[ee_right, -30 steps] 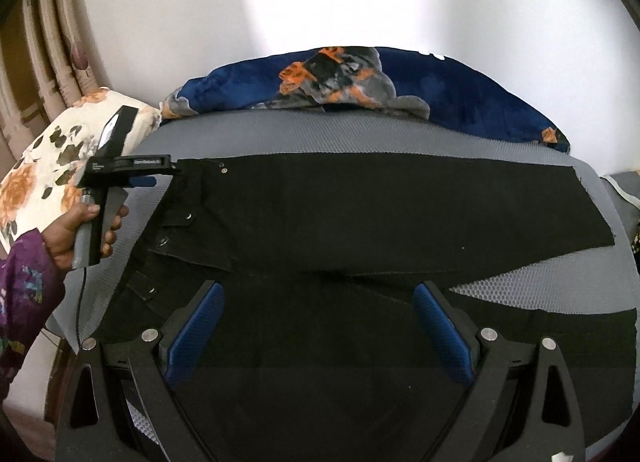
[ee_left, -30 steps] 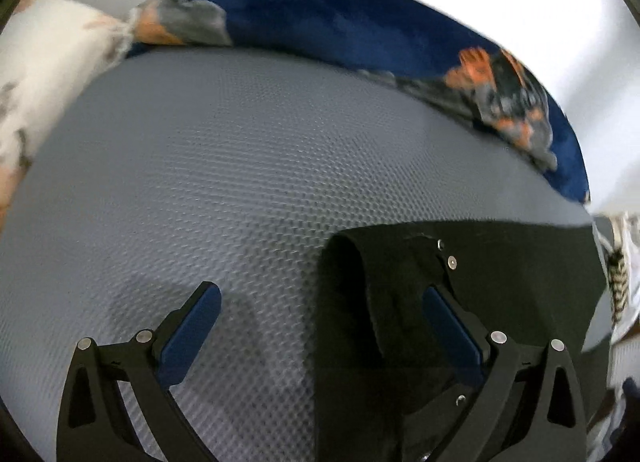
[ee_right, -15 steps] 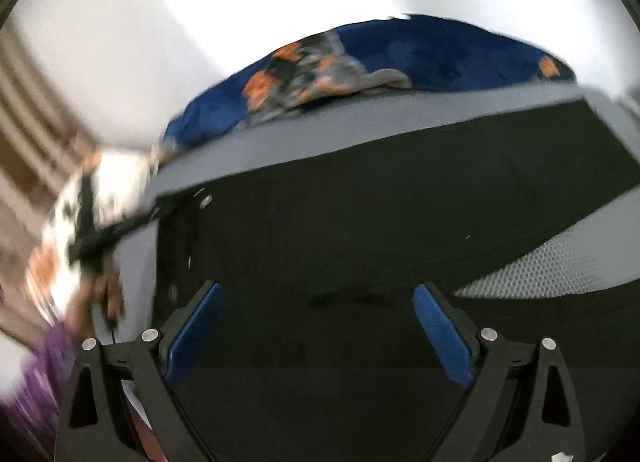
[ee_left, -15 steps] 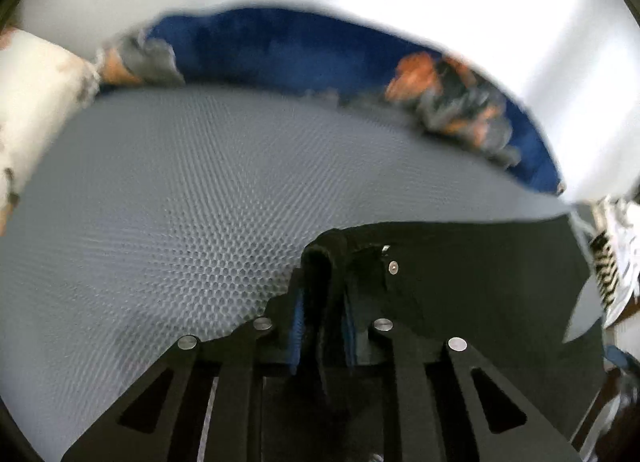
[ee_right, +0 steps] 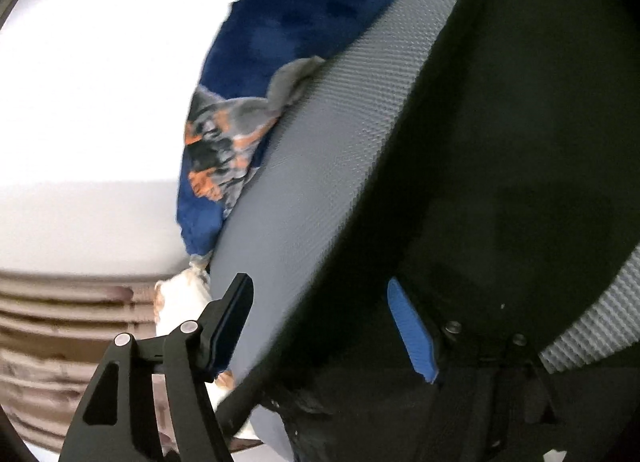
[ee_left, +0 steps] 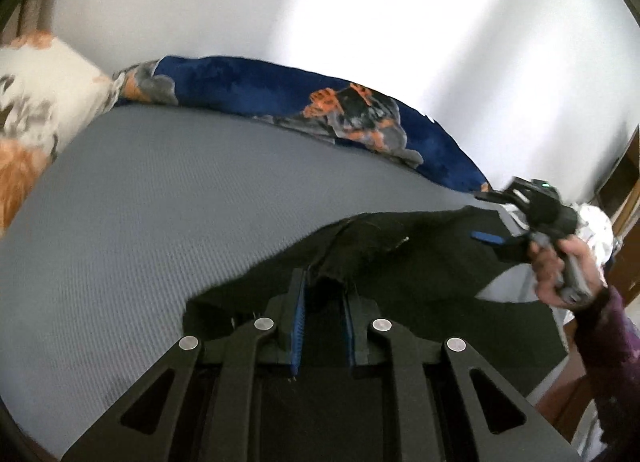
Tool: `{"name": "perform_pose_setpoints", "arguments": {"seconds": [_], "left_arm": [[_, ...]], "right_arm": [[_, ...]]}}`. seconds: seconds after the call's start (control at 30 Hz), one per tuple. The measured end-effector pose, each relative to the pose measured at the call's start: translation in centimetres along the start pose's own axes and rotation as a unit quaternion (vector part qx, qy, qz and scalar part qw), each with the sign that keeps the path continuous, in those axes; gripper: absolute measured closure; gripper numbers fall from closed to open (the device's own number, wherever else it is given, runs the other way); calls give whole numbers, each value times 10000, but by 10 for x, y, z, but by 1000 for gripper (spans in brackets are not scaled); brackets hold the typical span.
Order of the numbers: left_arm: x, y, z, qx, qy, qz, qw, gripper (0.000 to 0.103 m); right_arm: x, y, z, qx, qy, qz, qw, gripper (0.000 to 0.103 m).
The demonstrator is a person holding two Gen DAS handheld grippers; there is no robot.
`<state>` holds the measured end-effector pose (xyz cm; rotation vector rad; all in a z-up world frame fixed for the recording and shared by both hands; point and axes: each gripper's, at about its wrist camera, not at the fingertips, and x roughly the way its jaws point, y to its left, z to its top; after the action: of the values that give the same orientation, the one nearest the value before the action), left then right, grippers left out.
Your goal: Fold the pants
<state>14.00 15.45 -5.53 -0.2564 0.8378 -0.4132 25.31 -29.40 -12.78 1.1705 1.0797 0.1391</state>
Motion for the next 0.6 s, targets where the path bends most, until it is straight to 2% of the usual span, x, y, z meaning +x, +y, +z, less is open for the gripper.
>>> {"name": "perform_pose_setpoints", "arguments": {"seconds": [0.03, 0.1, 0.13, 0.17, 0.33, 0.6], "left_arm": [[-3, 0, -6, -112, 33, -34, 9999, 87], [-7, -1, -15, -246, 101, -83, 9996, 87], [-9, -2, -19, -289, 141, -79, 9995, 87], [-10, -2, -21, -331, 165, -74, 9993, 87], [-11, 1, -21, -450, 205, -5, 9988, 86], [-29, 13, -42, -543, 410, 233, 9974, 86]], "right_arm": [[4, -1, 3, 19, 11, -35, 10000, 37], [11, -6, 9, 43, 36, -208, 9998, 59], [12, -8, 9, 31, 59, -317, 9995, 86], [10, -11, 8, 0, 10, -418, 9991, 96], [-15, -22, -21, -131, -241, -393, 9988, 97], [-73, -49, -110, -209, -413, -78, 9989, 97]]}}
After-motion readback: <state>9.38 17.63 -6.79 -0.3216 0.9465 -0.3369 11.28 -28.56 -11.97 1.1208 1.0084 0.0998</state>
